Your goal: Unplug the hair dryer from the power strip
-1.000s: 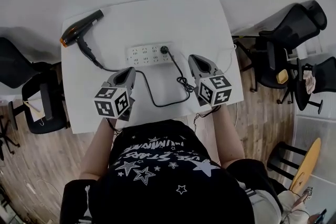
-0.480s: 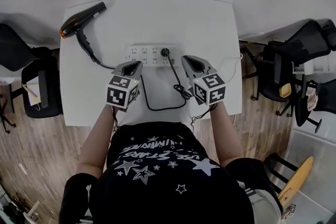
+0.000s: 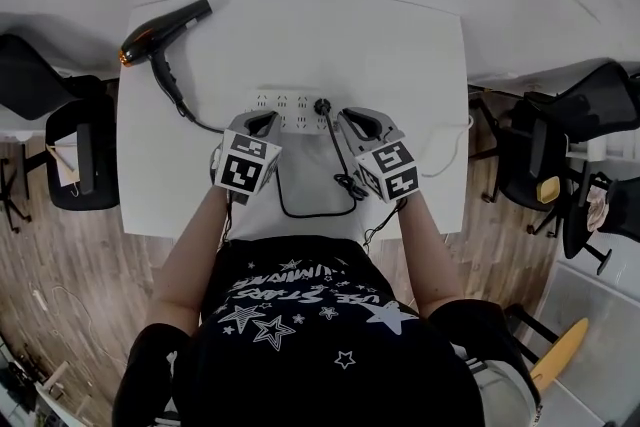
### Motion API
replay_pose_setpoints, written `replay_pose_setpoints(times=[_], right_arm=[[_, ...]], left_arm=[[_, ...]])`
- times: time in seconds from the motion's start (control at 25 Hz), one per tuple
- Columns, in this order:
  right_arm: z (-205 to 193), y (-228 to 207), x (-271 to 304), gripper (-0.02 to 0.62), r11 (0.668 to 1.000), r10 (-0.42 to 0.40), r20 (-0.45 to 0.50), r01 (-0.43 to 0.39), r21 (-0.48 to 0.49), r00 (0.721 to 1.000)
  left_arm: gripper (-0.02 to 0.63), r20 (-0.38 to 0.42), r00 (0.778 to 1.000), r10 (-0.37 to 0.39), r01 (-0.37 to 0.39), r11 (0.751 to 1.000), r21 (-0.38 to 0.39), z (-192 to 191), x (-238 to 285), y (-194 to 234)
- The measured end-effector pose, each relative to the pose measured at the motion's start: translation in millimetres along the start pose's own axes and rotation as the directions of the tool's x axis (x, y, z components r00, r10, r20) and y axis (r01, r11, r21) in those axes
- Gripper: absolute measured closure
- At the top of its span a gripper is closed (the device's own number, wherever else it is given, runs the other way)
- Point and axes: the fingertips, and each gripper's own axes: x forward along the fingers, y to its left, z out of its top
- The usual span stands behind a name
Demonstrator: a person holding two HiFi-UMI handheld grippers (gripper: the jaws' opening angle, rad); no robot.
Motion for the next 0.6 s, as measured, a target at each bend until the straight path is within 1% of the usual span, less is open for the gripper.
replay_pose_setpoints(times=[0.12,0.2,0.32,0.4,0.48,0.6], right_arm=[[0,-1,5,0.561,1.000,0.007,-0.003,-0.007,0.009,1.000],[0,0,8,0.560,1.000,0.013,-0.009,-0.013,0.011,1.000],[-1,0,12,0.557,1.000,0.021,-0.016,-0.021,-0.008,1.000],[-1,1,15,0.546,0.999,0.022,-0.031,-0.024,-0.041,0.999],[-2,4,19,0.531,0.996,0.028,-0.049,-0.032,-0.079,0.998],[-5,9,28,0.492,0.987,0.039,-0.073,-0.050,-0.153,0.997]], left_arm=[[0.598,-0.048,0.999,-0.003,0.003,1.000,0.005,-3,4,2],[0.598,-0.066,0.998,-0.009,0.010,1.000,0.012,-4,5,3],[0.598,-0.079,0.997,-0.006,0.010,0.999,0.052,-3,5,2],[0.598,-0.089,0.996,0.005,0.003,0.996,0.085,-2,5,1],[0.598,-0.097,0.995,0.016,-0.007,0.995,0.096,-2,6,1],[0.598,-0.105,0.994,0.016,-0.010,0.998,0.060,-3,7,2]])
